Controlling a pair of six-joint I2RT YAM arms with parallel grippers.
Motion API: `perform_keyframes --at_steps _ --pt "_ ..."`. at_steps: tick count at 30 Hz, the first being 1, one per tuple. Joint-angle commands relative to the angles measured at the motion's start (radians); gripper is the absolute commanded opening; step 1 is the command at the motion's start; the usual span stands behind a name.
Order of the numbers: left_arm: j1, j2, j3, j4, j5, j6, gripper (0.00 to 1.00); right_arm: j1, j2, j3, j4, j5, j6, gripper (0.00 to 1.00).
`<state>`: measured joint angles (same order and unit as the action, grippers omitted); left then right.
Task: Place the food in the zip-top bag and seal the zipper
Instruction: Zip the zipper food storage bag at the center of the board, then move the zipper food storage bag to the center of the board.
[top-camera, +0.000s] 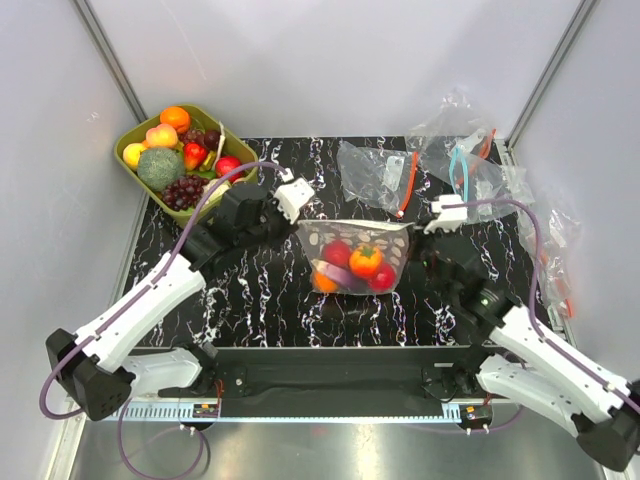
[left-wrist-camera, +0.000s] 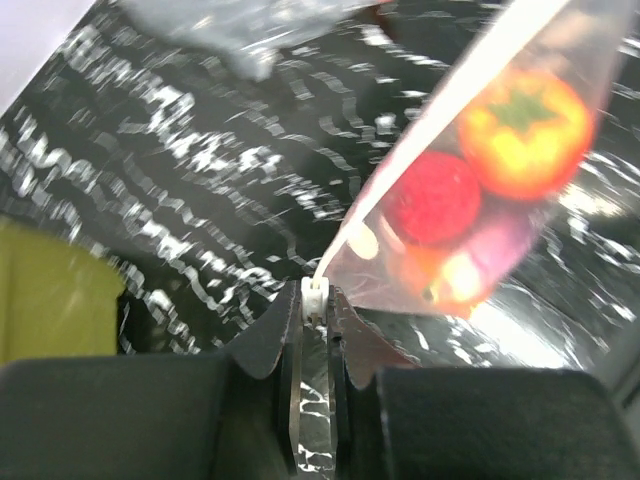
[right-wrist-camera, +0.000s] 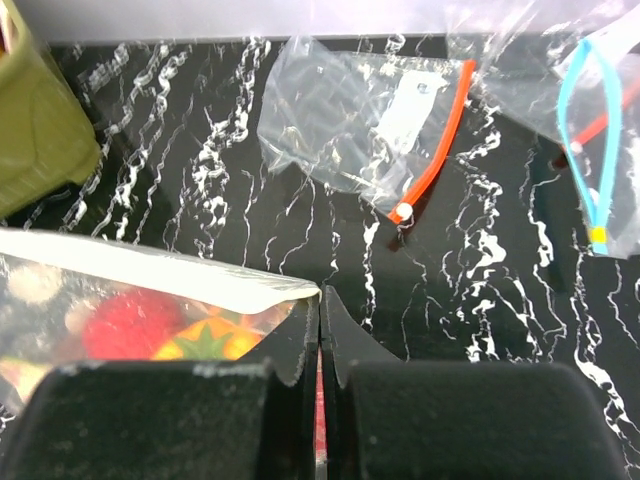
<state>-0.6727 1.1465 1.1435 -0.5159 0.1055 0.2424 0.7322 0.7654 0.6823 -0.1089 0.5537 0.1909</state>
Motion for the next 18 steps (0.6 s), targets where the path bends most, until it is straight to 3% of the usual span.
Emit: perform_keyframes --at_steps 1,12,18 --pt "0.048 0.033 0.038 0.071 -0.184 -0.074 0.0 -0.014 0.127 0.12 0.035 0.011 -0.019 0.0" --pt "0.166 0.041 0.01 0.183 -0.351 -0.144 0.02 -0.022 0.445 0.309 0.166 -0.067 -0.047 0.0" --pt "0.219 0.044 0.041 0.202 -0.46 -0.163 0.02 -0.045 0.593 0.405 0.229 -0.207 -0.042 0.0"
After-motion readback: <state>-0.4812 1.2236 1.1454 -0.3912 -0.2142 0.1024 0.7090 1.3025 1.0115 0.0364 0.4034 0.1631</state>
